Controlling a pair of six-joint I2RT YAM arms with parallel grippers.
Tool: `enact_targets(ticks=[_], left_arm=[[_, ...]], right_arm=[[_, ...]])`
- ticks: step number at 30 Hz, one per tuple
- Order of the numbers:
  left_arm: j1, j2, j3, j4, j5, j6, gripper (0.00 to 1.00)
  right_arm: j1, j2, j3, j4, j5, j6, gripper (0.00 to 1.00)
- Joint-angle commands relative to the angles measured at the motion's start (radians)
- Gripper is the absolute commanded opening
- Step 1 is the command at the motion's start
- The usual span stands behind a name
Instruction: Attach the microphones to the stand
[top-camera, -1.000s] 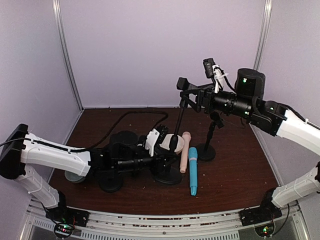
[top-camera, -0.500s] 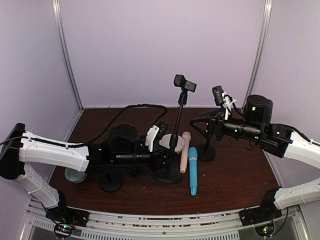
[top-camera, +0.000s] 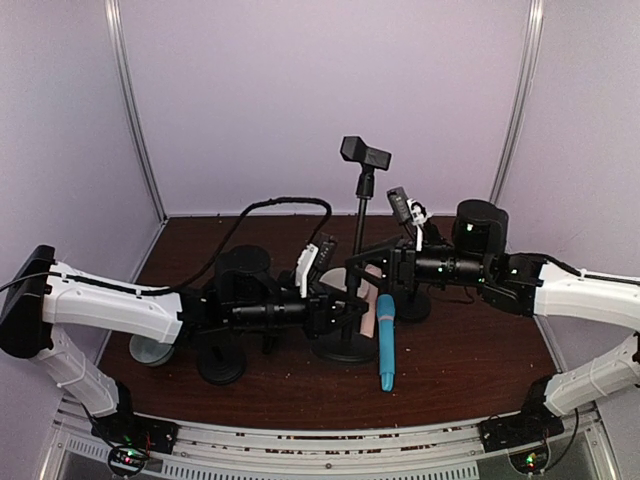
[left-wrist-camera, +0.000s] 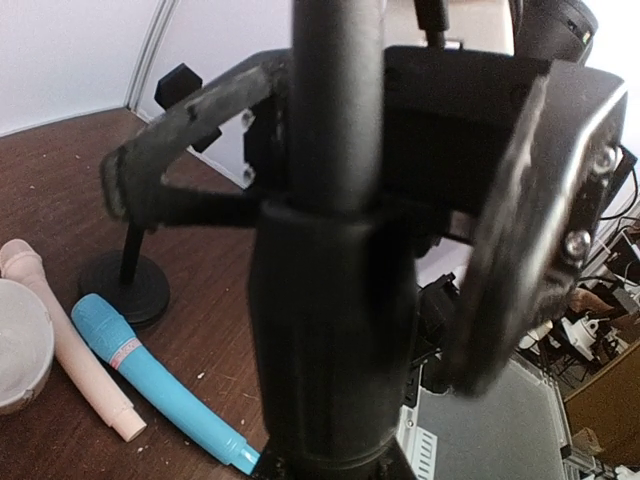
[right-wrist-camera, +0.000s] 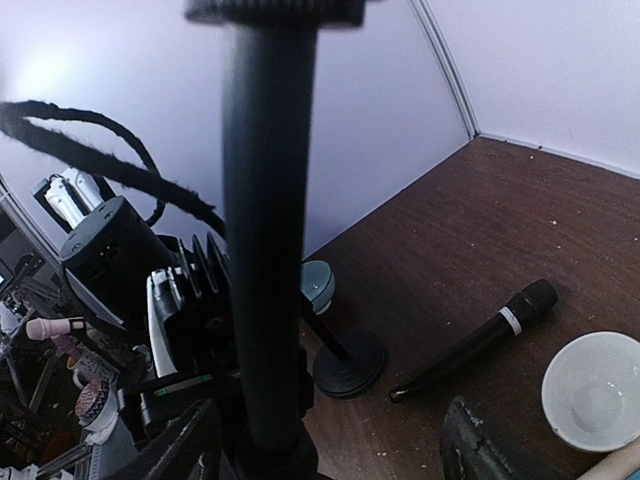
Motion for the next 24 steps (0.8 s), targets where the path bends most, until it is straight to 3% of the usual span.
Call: enact_targets(ticks=[1, 8, 19, 24], left_arm=[[0.008, 0.013, 0.022, 0.170, 0.028, -0.008, 0.00], [0.032, 0.043, -0.019, 0.222, 0.016, -0.049, 0.00], [0.077, 0.070, -0.088, 0.334, 0.011, -0.112, 0.00], [0.075, 0.062, -0.090, 0.352, 0.056, -0.092, 0.00]], right_arm=[[0.026, 0.029, 0.023, 0.078, -0.075, 0.051, 0.76], [0.069, -0.008, 0.023, 0.046, -0.091, 0.051, 0.70], [0.132, -0.149, -0.032, -0.136, -0.044, 0.101, 0.68], [0.107, -0.176, -0.003, -0.272, 0.076, -0.019, 0.69]])
